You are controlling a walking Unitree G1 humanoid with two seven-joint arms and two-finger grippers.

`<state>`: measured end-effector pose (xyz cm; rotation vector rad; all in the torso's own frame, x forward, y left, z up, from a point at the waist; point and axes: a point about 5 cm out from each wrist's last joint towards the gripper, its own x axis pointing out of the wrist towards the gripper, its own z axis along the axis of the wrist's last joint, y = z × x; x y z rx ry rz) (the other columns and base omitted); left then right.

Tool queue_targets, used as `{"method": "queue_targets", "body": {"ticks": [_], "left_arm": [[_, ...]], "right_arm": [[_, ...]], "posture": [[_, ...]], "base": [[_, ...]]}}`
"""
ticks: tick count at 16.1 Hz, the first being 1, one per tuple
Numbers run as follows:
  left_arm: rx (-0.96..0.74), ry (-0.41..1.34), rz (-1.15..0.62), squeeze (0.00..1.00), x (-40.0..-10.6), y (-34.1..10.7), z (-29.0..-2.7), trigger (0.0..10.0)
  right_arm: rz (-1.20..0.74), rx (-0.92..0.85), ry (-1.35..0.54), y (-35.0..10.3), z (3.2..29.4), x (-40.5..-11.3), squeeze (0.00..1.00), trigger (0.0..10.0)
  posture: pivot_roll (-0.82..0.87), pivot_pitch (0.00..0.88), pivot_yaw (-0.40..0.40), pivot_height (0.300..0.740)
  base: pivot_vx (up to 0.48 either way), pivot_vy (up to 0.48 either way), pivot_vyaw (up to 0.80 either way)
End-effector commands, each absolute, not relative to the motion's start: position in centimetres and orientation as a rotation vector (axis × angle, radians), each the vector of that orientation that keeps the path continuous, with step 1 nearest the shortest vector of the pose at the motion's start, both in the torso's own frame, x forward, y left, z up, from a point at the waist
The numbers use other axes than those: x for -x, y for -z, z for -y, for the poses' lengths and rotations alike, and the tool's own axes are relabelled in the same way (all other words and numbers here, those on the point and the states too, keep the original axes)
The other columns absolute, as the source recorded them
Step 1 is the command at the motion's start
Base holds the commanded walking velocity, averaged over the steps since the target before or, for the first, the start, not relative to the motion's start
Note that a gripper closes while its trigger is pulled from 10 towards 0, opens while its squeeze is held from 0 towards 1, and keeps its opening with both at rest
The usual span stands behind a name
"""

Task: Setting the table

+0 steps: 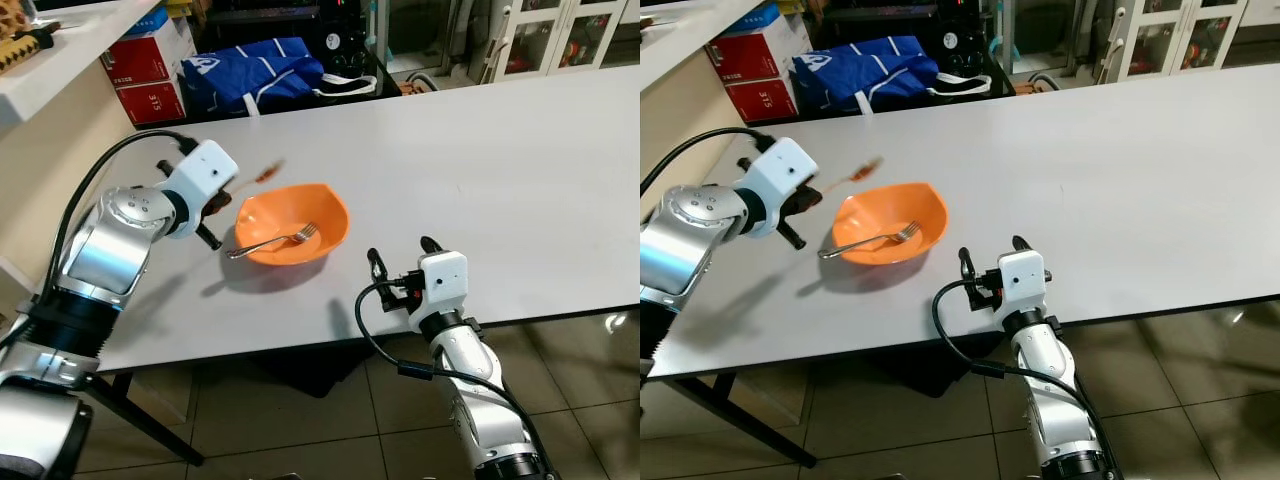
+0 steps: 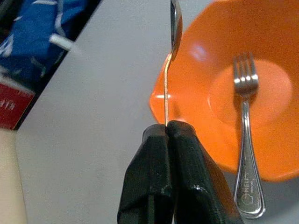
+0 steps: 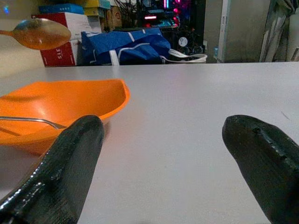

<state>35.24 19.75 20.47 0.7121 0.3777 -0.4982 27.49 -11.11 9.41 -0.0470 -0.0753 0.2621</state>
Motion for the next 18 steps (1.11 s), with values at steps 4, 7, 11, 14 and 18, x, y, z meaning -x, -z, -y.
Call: {"method": "queue_targets", "body": {"ticks": [4, 7, 11, 14, 18], "left_arm": [[-0.815, 0.558, -0.420, 0.00, -35.8, -19.6, -19.8, 10.0], [-0.874, 0.570, -0.435, 0.00, -35.9, -18.1, -19.9, 10.0], [-0.931, 0.628, -0.433, 0.00, -35.5, -16.6, -19.0, 10.0], [-0.930, 0.656, -0.433, 0.00, -35.4, -15.6, -18.3, 10.0], [-0.956, 0.669, -0.439, 0.00, -35.6, -14.7, -18.2, 10.0]], "right_arm": [[0.096, 0.046, -0.269, -9.8, 10.6, -27.4, 0.00, 10.0], [0.094, 0.046, -0.262, -9.8, 10.7, -27.3, 0.00, 10.0], [0.093, 0.051, -0.260, -9.8, 10.8, -27.3, 0.00, 10.0], [0.092, 0.053, -0.257, -9.8, 10.9, -27.3, 0.00, 10.0], [0.091, 0.054, -0.252, -9.8, 11.0, -27.2, 0.00, 10.0]], "posture": [[-0.12, 0.009, 0.175, 0.740], [-0.13, 0.013, 0.172, 0.740], [-0.14, 0.017, 0.167, 0.740], [-0.14, 0.019, 0.171, 0.740], [-0.15, 0.022, 0.173, 0.740]], "base": [[0.000, 0.000, 0.00], [0.000, 0.000, 0.00], [0.000, 0.000, 0.00], [0.000, 0.000, 0.00], [0.000, 0.000, 0.00]]}}
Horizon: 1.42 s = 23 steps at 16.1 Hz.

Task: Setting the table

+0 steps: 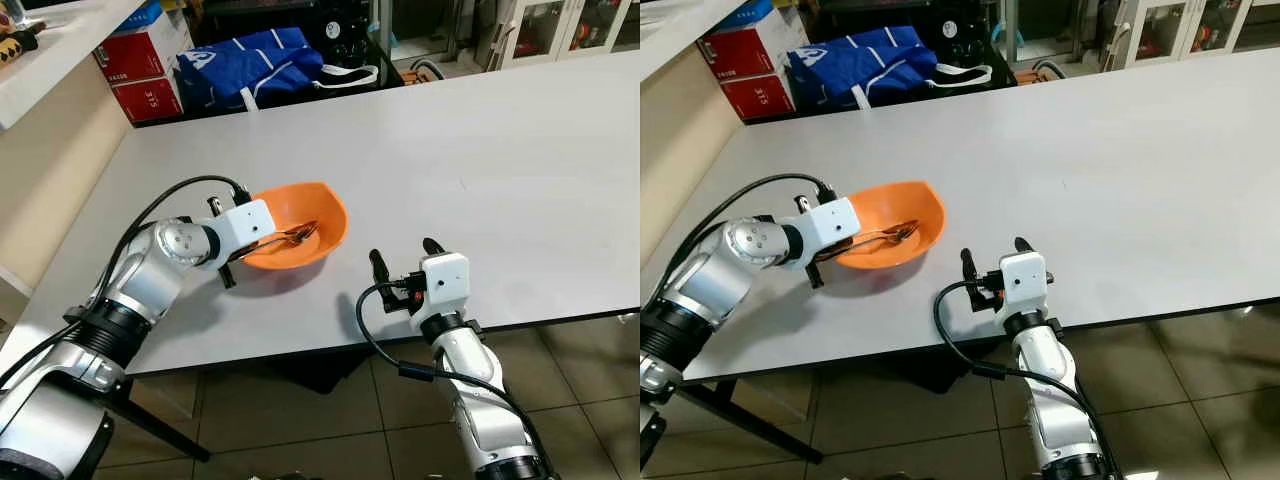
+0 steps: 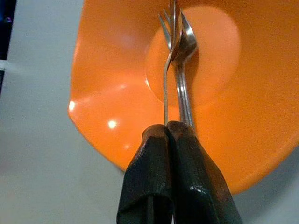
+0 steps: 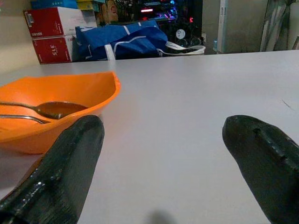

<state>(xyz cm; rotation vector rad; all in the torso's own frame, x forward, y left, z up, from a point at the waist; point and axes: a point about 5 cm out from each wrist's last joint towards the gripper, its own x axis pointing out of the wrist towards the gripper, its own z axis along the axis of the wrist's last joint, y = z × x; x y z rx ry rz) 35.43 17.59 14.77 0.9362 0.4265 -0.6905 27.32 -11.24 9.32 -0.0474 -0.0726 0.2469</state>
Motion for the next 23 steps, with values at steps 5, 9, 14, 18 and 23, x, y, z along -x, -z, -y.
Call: {"method": "queue_targets", "body": {"ticks": [5, 9, 14, 18, 23], "left_arm": [[-0.949, 0.645, -0.433, 1.00, -36.0, -14.9, -18.4, 10.0], [-0.959, 0.632, -0.427, 1.00, -36.4, -14.9, -18.5, 10.0], [-0.981, 0.624, -0.415, 1.00, -36.7, -15.6, -18.8, 10.0], [-0.971, 0.628, -0.478, 1.00, -36.6, -15.4, -19.9, 10.0], [-0.928, 0.558, -0.440, 0.00, -37.0, -17.0, -21.1, 10.0]], "right_arm": [[0.090, 0.057, -0.249, -9.8, 11.0, -27.1, 0.00, 10.0], [0.089, 0.061, -0.249, -9.8, 11.1, -27.1, 0.00, 10.0], [0.089, 0.063, -0.250, -9.8, 11.1, -27.2, 0.00, 10.0], [0.091, 0.064, -0.253, -9.9, 11.1, -27.3, 0.00, 10.0], [0.092, 0.067, -0.259, -9.9, 11.1, -27.5, 0.00, 10.0]], "posture": [[-0.15, 0.024, 0.173, 0.740], [-0.15, 0.024, 0.169, 0.740], [-0.15, 0.016, 0.169, 0.740], [-0.15, 0.010, 0.168, 0.740], [-0.14, 0.002, 0.161, 0.740]], "base": [[0.000, 0.000, 0.00], [0.000, 0.000, 0.00], [0.000, 0.000, 0.00], [0.000, 0.000, 0.00], [0.000, 0.000, 0.00]]}}
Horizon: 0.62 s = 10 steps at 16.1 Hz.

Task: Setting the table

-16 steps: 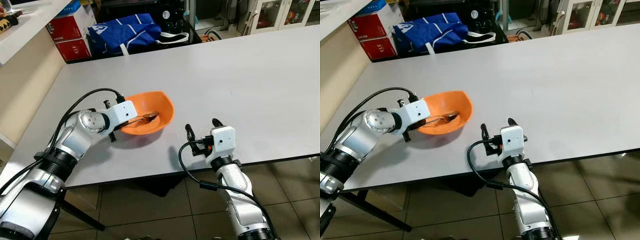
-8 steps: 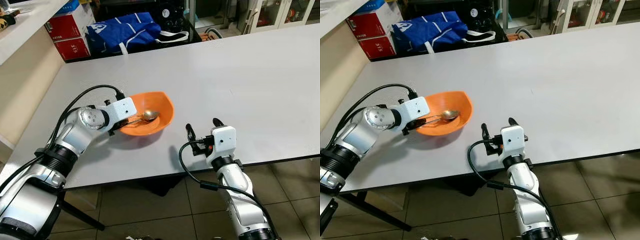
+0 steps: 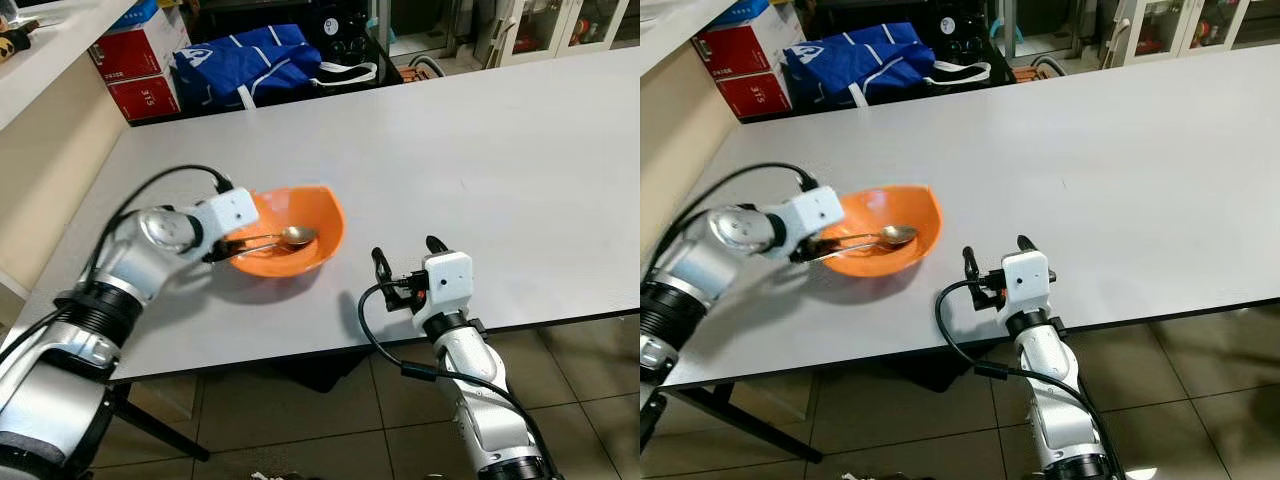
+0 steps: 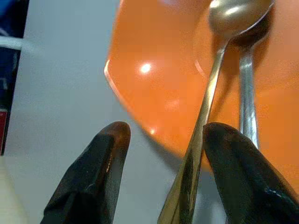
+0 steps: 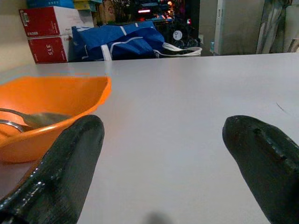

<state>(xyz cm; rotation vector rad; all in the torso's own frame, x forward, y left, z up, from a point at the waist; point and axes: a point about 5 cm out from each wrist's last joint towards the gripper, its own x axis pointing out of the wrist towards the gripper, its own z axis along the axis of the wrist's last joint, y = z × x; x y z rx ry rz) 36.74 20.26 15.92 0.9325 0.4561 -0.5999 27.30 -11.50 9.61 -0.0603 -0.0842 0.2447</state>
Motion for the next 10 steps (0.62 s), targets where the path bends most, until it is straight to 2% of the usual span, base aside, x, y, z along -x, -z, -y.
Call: {"method": "queue_targets", "body": {"ticks": [1, 8, 10], "left_arm": [[-0.918, 0.545, -0.425, 0.00, -37.0, -17.5, -21.2, 10.0], [-0.813, 0.421, -0.318, 0.00, -36.3, -20.9, -22.5, 10.0], [-0.663, 0.342, -0.231, 0.00, -35.8, -22.7, -23.0, 10.0]], "right_arm": [[0.093, 0.068, -0.259, -9.9, 11.2, -27.5, 0.00, 10.0], [0.092, 0.073, -0.278, -9.9, 11.1, -27.8, 0.00, 10.0], [0.095, 0.071, -0.283, -10.0, 11.0, -27.9, 0.00, 10.0]], "posture": [[-0.14, 0.000, 0.155, 0.740], [-0.12, 0.000, 0.139, 0.740], [-0.12, 0.000, 0.137, 0.740]], "base": [[0.000, 0.000, 0.00], [0.000, 0.000, 0.00], [0.000, 0.000, 0.00]]}}
